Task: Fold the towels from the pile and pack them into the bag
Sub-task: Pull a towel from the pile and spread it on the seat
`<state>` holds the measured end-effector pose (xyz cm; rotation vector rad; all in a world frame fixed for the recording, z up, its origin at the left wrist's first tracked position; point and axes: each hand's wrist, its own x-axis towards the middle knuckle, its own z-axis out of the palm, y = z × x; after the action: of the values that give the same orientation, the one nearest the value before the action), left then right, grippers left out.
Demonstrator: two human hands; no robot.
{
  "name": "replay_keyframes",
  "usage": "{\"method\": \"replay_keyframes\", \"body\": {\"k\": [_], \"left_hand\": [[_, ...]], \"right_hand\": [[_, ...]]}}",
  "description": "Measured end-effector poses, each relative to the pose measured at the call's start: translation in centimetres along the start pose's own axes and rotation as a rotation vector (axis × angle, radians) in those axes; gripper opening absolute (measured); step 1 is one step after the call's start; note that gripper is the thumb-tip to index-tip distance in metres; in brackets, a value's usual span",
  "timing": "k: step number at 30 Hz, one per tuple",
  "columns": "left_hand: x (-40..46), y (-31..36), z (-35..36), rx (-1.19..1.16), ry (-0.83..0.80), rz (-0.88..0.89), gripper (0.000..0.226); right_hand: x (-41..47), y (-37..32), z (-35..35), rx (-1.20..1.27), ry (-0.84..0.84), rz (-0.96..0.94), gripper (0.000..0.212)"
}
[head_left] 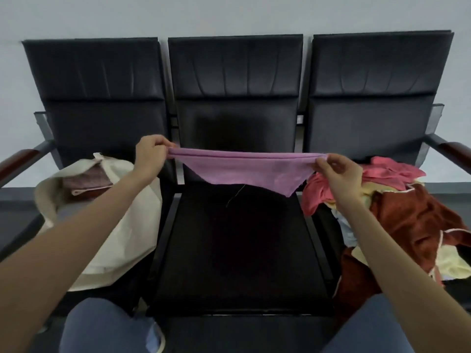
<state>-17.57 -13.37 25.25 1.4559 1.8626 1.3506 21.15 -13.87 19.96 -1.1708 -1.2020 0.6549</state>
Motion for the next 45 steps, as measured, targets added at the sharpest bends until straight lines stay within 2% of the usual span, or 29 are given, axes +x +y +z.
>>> {"method": "replay_keyframes", "body": {"k": [3,7,10,12,14,16,18,19,21,23,26,29,32,35,37,39,42,45], "left_hand": [[-3.6,-6.4,1.2,0.054,-0.101,-0.076,0.03],[-9.9,-16.0,2.6,0.169,-0.278,-0.244,0.031],[-14.7,-20.4,3.0,0.315,-0.372,-0.282,0.028],[-16.8,-21.9,2.7,0.42,-0.456,-0.273,0.026],[-17.9,-22.8,2.3,0.534,-0.579,-0.197,0.021],[-18.7,-22.9,2.0,0.749,-0.707,-0.092,0.012],[-19.3,-22.3,2.1,1.024,-0.736,-0.022,0.025],[-19.7,-21.5,2.5,1.089,-0.719,-0.002,0.034],[-20.4,-19.4,4.1,1.011,-0.703,0.046,0.039],[-21.2,-17.4,6.7,0.823,-0.781,0.129,0.041],[-22.4,-15.0,11.5,0.584,-0.93,0.334,0.055],[-23.5,-13.4,16.3,0.419,-0.944,0.406,0.056],[-24.2,-12.3,19.6,0.302,-0.868,0.372,0.046],[-24.5,-11.9,21.1,0.219,-0.794,0.352,0.024],[-24.5,-11.7,21.4,0.183,-0.777,0.354,0.012],[-24.4,-11.7,21.3,0.168,-0.765,0.355,0.008],[-24.3,-11.2,20.8,0.171,-0.726,0.347,0.02],[-24.1,-10.2,20.1,0.168,-0.678,0.359,0.029]], "right_hand": [[-5.9,4.3,0.4,-0.011,0.031,0.082,0.005],[-14.1,11.0,0.0,-0.047,-0.02,0.338,0.003],[-17.9,13.3,-0.8,-0.123,-0.09,0.452,0.015],[-19.3,13.6,-1.2,-0.175,-0.133,0.457,0.014],[-20.0,13.7,-1.5,-0.221,-0.164,0.438,0.007],[-20.5,13.5,-1.9,-0.275,-0.215,0.416,0.009],[-20.8,13.3,-2.2,-0.313,-0.273,0.406,0.015],[-20.9,13.2,-2.3,-0.332,-0.289,0.4,0.016],[-21.0,13.0,-2.7,-0.381,-0.31,0.368,0.015],[-21.0,12.7,-3.0,-0.444,-0.338,0.305,0.014],[-20.8,12.5,-3.5,-0.465,-0.396,0.251,0.014],[-20.2,12.5,-3.8,-0.454,-0.446,0.243,0.015],[-19.7,12.4,-3.8,-0.434,-0.489,0.22,0.017],[-19.1,12.5,-3.9,-0.384,-0.527,0.236,0.025],[-18.8,12.6,-4.0,-0.347,-0.533,0.253,0.023],[-18.4,12.8,-3.7,-0.325,-0.465,0.328,0.007],[-16.9,13.7,-2.6,-0.286,-0.255,0.659,0.033],[-14.6,14.2,-0.9,-0.197,-0.225,0.917,0.031]]}}
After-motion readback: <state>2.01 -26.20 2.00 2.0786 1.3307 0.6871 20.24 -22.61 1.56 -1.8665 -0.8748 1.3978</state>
